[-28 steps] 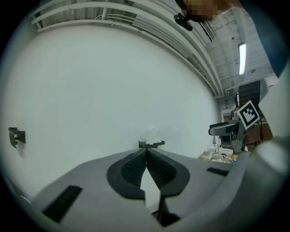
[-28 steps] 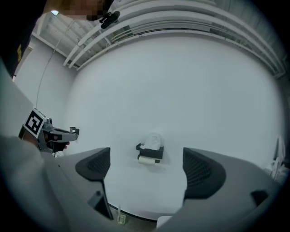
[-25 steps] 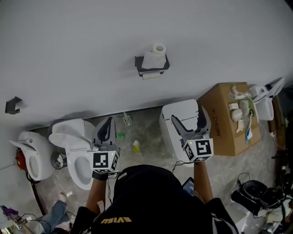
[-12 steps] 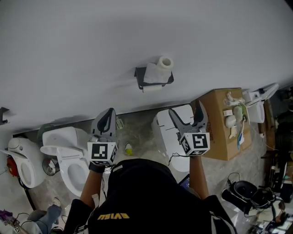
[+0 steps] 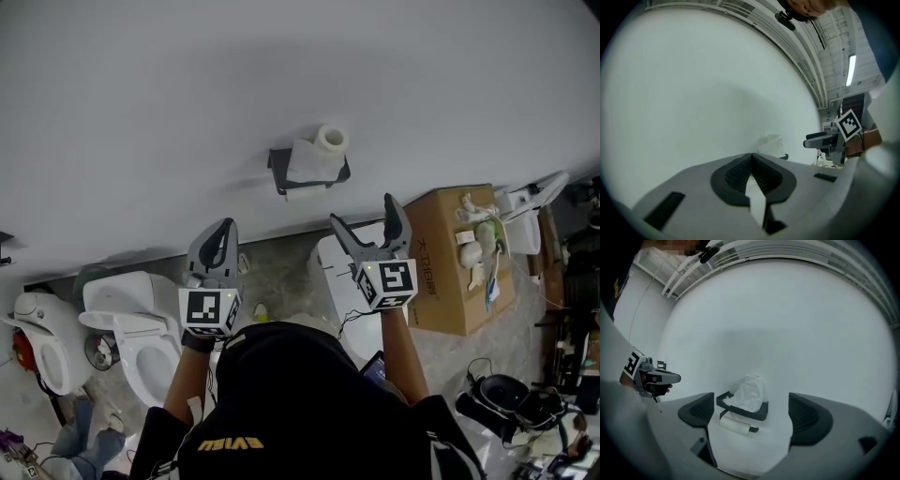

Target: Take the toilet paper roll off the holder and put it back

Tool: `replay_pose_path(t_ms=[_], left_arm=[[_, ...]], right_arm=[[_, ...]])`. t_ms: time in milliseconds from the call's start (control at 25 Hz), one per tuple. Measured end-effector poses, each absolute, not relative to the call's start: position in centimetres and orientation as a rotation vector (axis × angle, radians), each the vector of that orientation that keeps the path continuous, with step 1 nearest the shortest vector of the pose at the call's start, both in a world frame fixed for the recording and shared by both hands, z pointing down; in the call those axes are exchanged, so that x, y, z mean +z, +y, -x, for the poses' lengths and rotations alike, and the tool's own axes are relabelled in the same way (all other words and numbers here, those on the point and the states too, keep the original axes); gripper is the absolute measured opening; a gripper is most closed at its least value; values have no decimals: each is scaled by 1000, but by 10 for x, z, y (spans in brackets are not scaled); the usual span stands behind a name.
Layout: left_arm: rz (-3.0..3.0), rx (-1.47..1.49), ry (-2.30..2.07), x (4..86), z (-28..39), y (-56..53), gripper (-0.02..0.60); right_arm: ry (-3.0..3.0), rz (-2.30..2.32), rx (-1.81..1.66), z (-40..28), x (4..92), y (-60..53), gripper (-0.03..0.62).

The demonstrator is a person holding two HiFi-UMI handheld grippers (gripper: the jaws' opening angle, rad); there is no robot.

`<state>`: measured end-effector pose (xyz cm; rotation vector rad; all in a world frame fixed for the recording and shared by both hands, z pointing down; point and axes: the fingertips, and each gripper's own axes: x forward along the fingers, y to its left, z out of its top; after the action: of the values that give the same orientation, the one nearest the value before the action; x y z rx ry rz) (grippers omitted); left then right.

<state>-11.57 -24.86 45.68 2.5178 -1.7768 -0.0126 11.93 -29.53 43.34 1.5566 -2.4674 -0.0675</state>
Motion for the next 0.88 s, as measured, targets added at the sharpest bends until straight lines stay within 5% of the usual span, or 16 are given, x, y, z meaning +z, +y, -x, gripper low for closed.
replay_pose_path(t_ms=[880], left_arm=[[-2571, 2, -1744, 451, 101, -271, 11]], right_arm=[[-2489, -1529, -55, -88, 449, -371, 494]])
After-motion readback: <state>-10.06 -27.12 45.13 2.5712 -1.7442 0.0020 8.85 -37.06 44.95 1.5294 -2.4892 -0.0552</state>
